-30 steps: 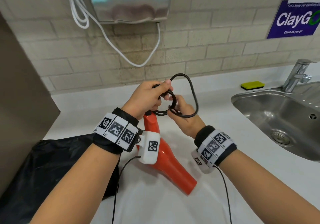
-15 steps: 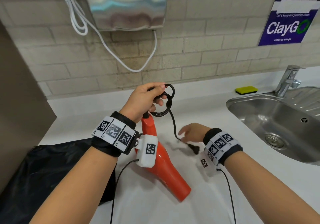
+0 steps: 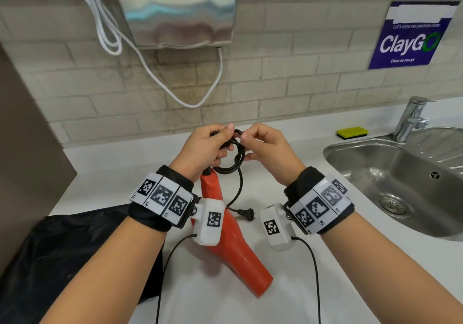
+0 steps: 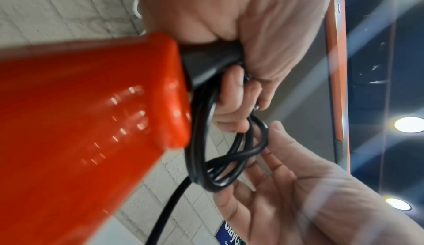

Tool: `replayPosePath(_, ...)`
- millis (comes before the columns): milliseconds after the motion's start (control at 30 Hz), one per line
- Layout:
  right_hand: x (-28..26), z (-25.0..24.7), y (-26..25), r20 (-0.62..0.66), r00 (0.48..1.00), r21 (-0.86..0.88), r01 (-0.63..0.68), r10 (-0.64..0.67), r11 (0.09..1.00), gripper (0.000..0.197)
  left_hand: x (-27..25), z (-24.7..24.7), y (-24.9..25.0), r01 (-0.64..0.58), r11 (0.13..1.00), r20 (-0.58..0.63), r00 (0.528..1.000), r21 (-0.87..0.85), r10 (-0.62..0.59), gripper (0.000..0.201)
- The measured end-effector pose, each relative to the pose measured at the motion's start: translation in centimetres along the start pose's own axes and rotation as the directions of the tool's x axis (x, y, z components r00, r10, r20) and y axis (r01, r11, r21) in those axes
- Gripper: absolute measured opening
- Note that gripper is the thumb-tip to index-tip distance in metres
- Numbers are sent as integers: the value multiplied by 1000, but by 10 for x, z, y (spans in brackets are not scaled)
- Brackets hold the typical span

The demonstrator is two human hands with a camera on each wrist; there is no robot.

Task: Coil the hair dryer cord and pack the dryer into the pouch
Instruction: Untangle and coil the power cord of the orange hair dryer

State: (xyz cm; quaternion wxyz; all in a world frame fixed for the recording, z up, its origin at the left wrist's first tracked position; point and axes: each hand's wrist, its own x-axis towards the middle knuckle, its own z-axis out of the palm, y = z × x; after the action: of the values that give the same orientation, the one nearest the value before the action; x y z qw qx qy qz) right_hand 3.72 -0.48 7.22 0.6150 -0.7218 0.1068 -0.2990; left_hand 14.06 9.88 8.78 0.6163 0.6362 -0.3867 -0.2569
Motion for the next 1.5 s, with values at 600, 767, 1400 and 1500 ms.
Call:
replayPosePath(600,4,6,23,271,957,-325,-9,102,946,30,-2,-1,-1,-26,997,-23,999,69,27,13)
replayPosePath(767,0,2,32,256,956,-394,-28,140,919,28,-3,-3,-1,-19,999,-56,998,41,21,16)
replayPosePath(1400,15,-1,-8,-125,963,-411,170,-240,896,21,3,-3,-1,-5,982,60,998,188,-7,31)
replayPosePath(1500,14,2,-9,-138,948,-415,208,-287,886,19,2,-2,0,5,969,62,998,249,-21,24)
